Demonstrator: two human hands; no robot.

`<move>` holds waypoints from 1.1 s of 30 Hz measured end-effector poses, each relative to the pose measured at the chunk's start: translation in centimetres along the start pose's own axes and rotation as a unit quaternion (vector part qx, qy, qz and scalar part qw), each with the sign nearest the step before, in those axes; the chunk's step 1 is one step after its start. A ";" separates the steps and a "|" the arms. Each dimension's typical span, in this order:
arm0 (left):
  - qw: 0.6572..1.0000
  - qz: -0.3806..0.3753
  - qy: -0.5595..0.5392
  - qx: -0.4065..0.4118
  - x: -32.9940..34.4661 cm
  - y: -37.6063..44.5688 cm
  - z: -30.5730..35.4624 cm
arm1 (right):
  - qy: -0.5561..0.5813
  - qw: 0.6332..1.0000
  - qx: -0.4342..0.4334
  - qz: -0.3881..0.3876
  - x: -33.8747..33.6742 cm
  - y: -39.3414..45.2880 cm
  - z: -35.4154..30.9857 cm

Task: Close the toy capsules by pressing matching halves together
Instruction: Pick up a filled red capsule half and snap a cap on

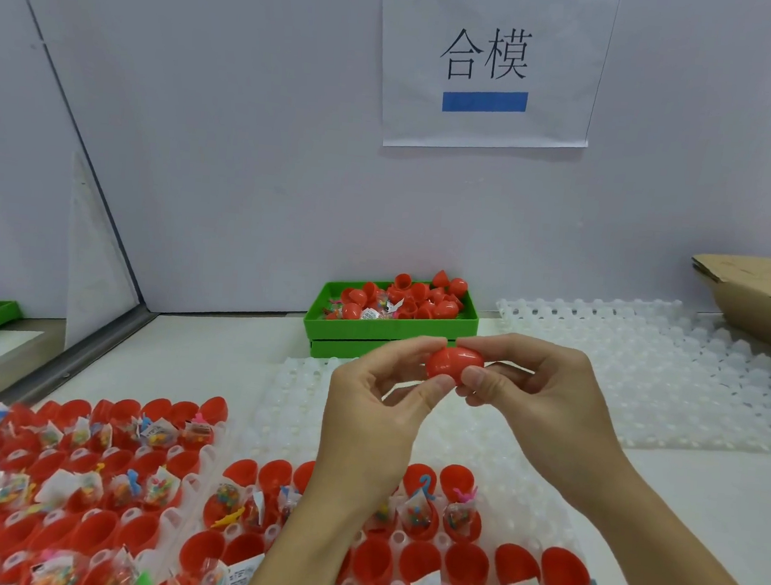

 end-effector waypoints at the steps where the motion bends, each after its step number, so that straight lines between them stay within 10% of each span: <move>1: 1.000 -0.005 0.002 -0.002 0.0 0.0 -0.1 | 0.001 1.000 0.004 0.000 0.0 0.0 0.1; 33: 0.999 -0.040 -0.027 -0.008 -0.3 0.5 -0.3 | 0.062 0.996 0.066 -0.005 0.5 -0.4 0.6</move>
Point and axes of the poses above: each hand's wrist, its own y-axis towards the middle knuckle, its own x-axis out of the palm, z = x × y, the point moved 9 cm from there along y, towards the middle knuckle, and after that the axes turned 15 degrees about z, right-handed, at the moved point
